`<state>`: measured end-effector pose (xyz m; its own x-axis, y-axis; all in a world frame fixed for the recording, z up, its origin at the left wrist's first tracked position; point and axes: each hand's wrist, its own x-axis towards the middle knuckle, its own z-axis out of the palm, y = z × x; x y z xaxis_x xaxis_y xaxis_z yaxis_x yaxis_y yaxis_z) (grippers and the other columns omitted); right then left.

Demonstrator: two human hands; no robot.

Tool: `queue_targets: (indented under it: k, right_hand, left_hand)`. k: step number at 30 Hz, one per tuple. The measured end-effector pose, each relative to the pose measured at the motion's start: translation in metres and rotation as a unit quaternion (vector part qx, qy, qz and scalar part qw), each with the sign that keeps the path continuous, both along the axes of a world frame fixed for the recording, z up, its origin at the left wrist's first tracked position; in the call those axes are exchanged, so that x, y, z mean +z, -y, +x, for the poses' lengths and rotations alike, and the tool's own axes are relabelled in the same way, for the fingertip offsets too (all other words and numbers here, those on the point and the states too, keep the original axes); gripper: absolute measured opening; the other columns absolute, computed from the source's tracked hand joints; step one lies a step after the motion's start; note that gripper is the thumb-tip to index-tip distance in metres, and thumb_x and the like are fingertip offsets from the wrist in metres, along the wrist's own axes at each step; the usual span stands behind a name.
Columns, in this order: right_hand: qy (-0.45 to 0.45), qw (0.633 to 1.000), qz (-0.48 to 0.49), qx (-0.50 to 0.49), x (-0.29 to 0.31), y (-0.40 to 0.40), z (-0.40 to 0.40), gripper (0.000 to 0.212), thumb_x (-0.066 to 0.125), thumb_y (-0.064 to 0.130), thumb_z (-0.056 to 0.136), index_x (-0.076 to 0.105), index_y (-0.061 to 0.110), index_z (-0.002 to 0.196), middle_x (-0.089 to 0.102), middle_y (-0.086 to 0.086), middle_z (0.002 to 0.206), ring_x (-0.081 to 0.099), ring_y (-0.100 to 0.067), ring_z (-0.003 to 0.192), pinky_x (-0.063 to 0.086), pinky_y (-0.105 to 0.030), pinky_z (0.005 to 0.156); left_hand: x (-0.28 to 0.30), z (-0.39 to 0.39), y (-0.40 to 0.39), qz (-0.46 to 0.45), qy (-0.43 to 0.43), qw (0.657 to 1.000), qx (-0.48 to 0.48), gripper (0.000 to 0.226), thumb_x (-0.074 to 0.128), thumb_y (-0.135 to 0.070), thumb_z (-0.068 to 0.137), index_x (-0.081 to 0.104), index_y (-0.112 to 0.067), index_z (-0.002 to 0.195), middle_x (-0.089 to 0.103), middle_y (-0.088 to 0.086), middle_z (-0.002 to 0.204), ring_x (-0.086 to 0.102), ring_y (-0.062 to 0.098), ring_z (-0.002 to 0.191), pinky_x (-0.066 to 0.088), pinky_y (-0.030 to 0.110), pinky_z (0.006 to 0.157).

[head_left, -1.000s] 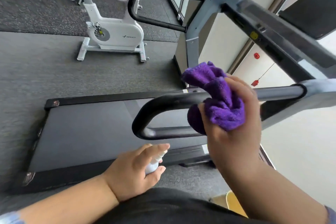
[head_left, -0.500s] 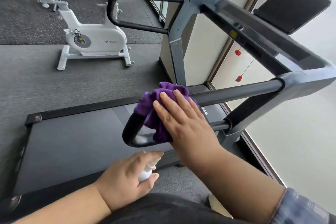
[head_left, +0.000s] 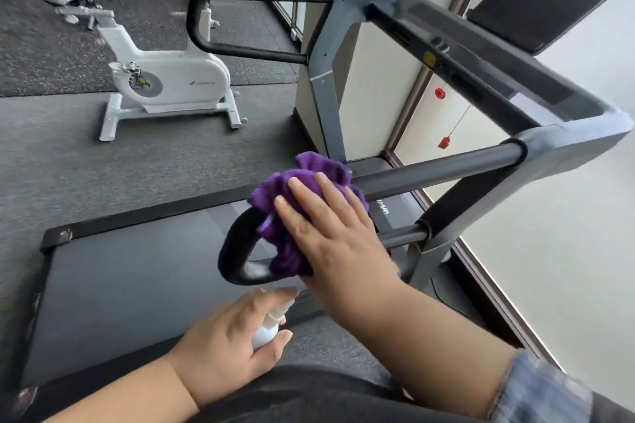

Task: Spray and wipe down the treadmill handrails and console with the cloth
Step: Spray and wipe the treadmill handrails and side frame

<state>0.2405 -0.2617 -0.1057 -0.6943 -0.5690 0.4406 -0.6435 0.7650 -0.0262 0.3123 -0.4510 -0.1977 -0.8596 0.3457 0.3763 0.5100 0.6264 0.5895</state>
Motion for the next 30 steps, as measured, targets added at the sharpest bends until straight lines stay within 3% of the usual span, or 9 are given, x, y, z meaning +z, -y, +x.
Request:
queue_targets:
  k: [4, 6, 8, 10, 16, 22, 26, 30]
  right_hand:
    - [-0.019, 0.999, 0.023, 0.018, 0.007, -0.017, -0.013, 0.057, 0.059, 0.028, 0.094, 0.046, 0.028, 0.15, 0.041, 0.001, 0.157, 0.033, -0.029, 0.147, 0.03, -0.049, 0.116]
    - [-0.021, 0.999, 0.027, 0.023, 0.005, -0.023, -0.016, 0.053, 0.051, 0.026, 0.099, 0.043, 0.027, 0.152, 0.04, 0.001, 0.158, 0.032, -0.029, 0.147, 0.027, -0.049, 0.116]
    - [-0.017, 0.999, 0.023, 0.026, 0.003, -0.03, -0.02, 0.051, 0.042, 0.025, 0.101, 0.042, 0.027, 0.152, 0.039, 0.001, 0.158, 0.031, -0.029, 0.147, 0.025, -0.05, 0.117]
    - [-0.008, 1.0, 0.013, 0.021, 0.002, -0.045, -0.027, 0.05, 0.038, 0.025, 0.102, 0.042, 0.027, 0.152, 0.039, 0.0, 0.158, 0.031, -0.029, 0.147, 0.024, -0.05, 0.117]
    - [0.02, 1.0, 0.006, -0.019, 0.007, -0.125, -0.057, 0.055, 0.03, 0.022, 0.1, 0.039, 0.028, 0.153, 0.037, 0.002, 0.159, 0.028, -0.027, 0.149, 0.019, -0.047, 0.122]
    - [0.032, 0.998, -0.008, -0.054, 0.005, -0.215, -0.096, 0.068, 0.036, 0.015, 0.09, 0.031, 0.027, 0.157, 0.031, 0.001, 0.161, 0.021, -0.028, 0.151, 0.019, -0.051, 0.122]
    - [0.018, 0.996, -0.019, -0.09, 0.001, -0.274, -0.121, 0.093, 0.072, 0.008, 0.079, 0.026, 0.026, 0.158, 0.028, -0.001, 0.163, 0.018, -0.029, 0.153, 0.019, -0.054, 0.122]
    - [-0.02, 0.996, -0.033, -0.079, -0.011, -0.289, -0.13, 0.093, 0.077, 0.011, 0.079, 0.027, 0.02, 0.157, 0.027, -0.007, 0.163, 0.016, -0.032, 0.153, 0.014, -0.052, 0.124]
  left_hand:
    - [0.004, -0.011, -0.015, 0.007, -0.006, 1.0, -0.011, 0.051, 0.041, -0.063, 0.096, 0.033, -0.046, 0.144, 0.05, -0.039, 0.117, 0.047, -0.031, 0.093, 0.041, -0.001, 0.077]
    - [0.006, -0.017, -0.026, 0.022, -0.006, 1.0, 0.0, 0.051, 0.041, -0.065, 0.095, 0.034, -0.047, 0.143, 0.05, -0.039, 0.12, 0.05, -0.029, 0.095, 0.046, 0.004, 0.077]
    - [0.005, -0.025, -0.04, 0.027, -0.014, 0.999, 0.009, 0.051, 0.044, -0.064, 0.094, 0.038, -0.042, 0.139, 0.054, -0.03, 0.114, 0.056, -0.02, 0.092, 0.054, 0.02, 0.072]
    - [0.006, -0.032, -0.056, 0.031, -0.022, 0.999, 0.015, 0.05, 0.048, -0.06, 0.093, 0.04, -0.038, 0.138, 0.057, -0.025, 0.108, 0.058, -0.013, 0.09, 0.053, 0.025, 0.072]
    - [0.018, -0.049, -0.111, 0.028, 0.013, 1.0, 0.004, 0.057, 0.047, -0.061, 0.094, 0.032, -0.046, 0.146, 0.055, -0.029, 0.109, 0.053, -0.019, 0.092, 0.042, 0.003, 0.079]
    - [0.02, -0.066, -0.169, 0.003, 0.022, 1.0, -0.013, 0.064, 0.058, -0.049, 0.089, 0.031, -0.043, 0.147, 0.053, -0.026, 0.105, 0.053, -0.018, 0.09, 0.045, 0.006, 0.075]
    - [0.014, -0.07, -0.197, -0.025, 0.029, 0.999, 0.013, 0.067, 0.06, -0.045, 0.084, 0.033, -0.04, 0.145, 0.053, -0.027, 0.108, 0.052, -0.019, 0.09, 0.049, 0.013, 0.067]
    - [0.005, -0.063, -0.218, -0.039, 0.028, 0.997, 0.066, 0.061, 0.059, -0.045, 0.083, 0.039, -0.034, 0.139, 0.059, -0.021, 0.104, 0.059, -0.005, 0.078, 0.057, 0.025, 0.062]
